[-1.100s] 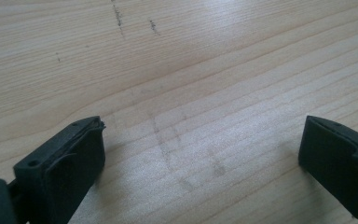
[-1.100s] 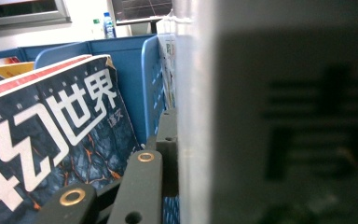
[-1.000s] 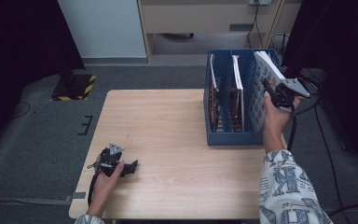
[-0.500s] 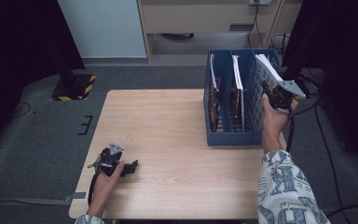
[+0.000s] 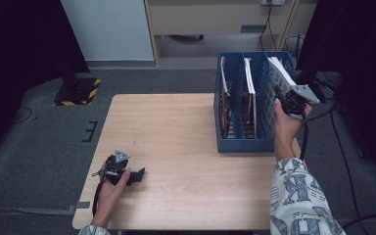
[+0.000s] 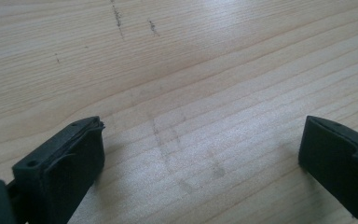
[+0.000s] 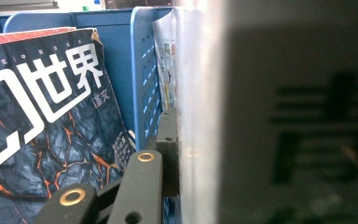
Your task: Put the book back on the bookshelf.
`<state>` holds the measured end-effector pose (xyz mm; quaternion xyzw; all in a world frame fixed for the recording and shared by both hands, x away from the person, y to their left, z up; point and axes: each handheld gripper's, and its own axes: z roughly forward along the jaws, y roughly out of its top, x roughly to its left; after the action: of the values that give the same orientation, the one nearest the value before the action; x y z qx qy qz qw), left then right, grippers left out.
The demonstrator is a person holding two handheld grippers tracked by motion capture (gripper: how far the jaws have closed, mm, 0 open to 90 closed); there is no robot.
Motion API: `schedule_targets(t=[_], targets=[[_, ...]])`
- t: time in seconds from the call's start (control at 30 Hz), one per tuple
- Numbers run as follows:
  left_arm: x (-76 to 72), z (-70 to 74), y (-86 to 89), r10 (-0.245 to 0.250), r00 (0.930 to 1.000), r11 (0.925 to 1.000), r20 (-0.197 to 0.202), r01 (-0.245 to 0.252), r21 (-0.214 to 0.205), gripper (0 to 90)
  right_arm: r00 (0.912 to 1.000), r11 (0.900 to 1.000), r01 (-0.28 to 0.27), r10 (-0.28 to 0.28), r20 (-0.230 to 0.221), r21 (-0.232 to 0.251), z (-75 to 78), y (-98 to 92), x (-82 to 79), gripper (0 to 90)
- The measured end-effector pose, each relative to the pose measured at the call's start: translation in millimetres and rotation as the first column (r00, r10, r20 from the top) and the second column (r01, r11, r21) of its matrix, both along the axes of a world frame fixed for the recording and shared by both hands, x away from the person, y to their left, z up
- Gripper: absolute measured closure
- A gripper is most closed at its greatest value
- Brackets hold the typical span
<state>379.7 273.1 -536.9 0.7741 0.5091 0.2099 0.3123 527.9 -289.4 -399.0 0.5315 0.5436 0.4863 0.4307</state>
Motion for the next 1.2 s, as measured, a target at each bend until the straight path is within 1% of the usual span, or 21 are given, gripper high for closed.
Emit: schedule_targets(t=[0.07,0.17,0.33,0.53,0.67,0.73,0.87,0.93,1.0,1.1,1.2], targets=[[0.0,0.0,0.0,0.0,1.0,1.0,0.0,0.0,0.0,0.0,1.0,1.0,0.002,-0.002,0.0,0.004,-0.1,-0.2,-0.5,73.6],[0.0,0.0,0.0,0.0,1.0,1.0,0.0,0.0,0.0,0.0,1.0,1.0,-0.001,0.001,0.002,-0.003,-0.3,0.2,-0.6,73.5],[0.0,0.0,0.0,0.0,1.0,1.0,0.0,0.0,0.0,0.0,0.9999,1.0,-0.001,0.001,0.012,0.004,1.2,0.4,-0.8,73.5],[0.0,0.0,-0.1,0.001,1.0,1.0,0.0,-0.001,-0.001,0.0,0.9998,1.0,-0.005,0.005,0.017,0.002,2.6,1.0,3.0,73.5],[0.0,0.0,-0.2,0.002,1.0,1.0,0.0,-0.002,0.0,0.0,0.9999,0.9999,-0.01,0.01,0.008,0.004,-1.7,1.9,5.1,73.6],[-0.1,0.0,-0.3,0.003,1.0,1.0,0.0,-0.003,0.0,0.0,0.9999,1.0,-0.007,0.007,0.011,0.007,-2.7,2.5,6.1,73.5],[-0.1,0.0,-0.3,0.003,1.0,1.0,0.0,-0.003,0.0,0.0,1.0,0.9999,-0.004,0.004,0.008,0.011,-1.8,2.8,8.5,73.6],[-0.1,0.0,-0.2,0.002,1.0,1.0,0.0,-0.002,0.0,0.0,0.9998,0.9999,0.002,-0.003,0.018,0.015,-2.3,2.8,9.2,73.5],[-0.1,0.0,-0.3,0.003,1.0,1.0,0.0,-0.003,0.0,0.0,0.9998,0.9999,0.002,-0.002,0.019,0.016,-2.8,2.9,9.3,73.5],[-0.1,0.0,-0.3,0.003,1.0,1.0,0.0,-0.003,0.001,0.0,0.9995,0.9999,-0.008,0.008,0.03,0.015,-6.9,4.4,9.2,73.3],[-0.1,0.0,-0.4,0.004,1.0,1.0,0.001,-0.004,0.0,0.0,0.9995,0.9998,-0.015,0.015,0.026,0.013,-8.0,4.7,9.4,73.3]])
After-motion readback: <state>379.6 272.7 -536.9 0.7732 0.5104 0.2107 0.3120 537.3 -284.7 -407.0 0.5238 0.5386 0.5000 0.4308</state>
